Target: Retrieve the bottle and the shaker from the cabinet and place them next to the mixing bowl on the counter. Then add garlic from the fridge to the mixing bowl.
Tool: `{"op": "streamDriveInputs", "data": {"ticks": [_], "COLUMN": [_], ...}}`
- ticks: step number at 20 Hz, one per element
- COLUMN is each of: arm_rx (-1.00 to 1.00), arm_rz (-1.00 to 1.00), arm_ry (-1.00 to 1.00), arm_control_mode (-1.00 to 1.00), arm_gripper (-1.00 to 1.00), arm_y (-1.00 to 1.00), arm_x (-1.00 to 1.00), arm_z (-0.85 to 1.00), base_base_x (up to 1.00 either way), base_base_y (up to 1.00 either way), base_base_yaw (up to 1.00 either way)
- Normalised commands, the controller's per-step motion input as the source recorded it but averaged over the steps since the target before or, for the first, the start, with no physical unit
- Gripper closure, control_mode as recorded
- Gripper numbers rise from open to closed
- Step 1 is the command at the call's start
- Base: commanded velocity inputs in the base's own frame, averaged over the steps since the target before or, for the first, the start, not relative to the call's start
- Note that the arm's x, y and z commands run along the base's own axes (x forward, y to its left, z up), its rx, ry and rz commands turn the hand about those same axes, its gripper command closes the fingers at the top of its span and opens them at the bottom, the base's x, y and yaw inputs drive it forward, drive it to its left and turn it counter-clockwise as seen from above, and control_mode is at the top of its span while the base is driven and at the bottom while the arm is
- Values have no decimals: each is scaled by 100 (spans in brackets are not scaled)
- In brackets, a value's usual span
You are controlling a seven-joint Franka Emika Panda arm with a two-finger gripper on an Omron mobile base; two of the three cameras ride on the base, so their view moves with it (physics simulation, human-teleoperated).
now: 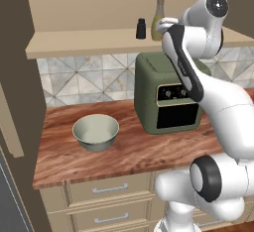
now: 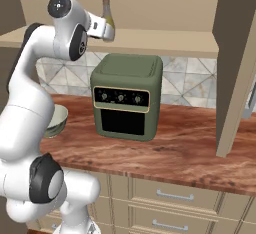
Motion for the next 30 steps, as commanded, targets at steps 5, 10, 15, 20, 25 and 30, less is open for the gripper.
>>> {"op": "streamDriveInputs", "data": {"ticks": [5, 10, 15, 20, 25, 30], "arm_rx": [-13, -1, 0, 0, 0, 0], "arm_rz": [3, 4, 3, 0, 0, 1], "arm_ry": [0, 0, 2, 0, -2, -2], "arm_control_mode": [-100, -100, -100, -100, -100, -100], "arm_gripper": [-100, -100, -100, -100, -100, -100], "arm_y": [0, -26, -4, 17, 5, 0], "arm_x": [0, 0, 14, 2, 32, 47], "arm_z": [2, -2, 13, 3, 0, 0], "base_base_x": [0, 0, 0, 0, 0, 0], "base_base_y": [0, 0, 0, 0, 0, 0], "base_base_yaw": [0, 0, 0, 0, 0, 0]}}
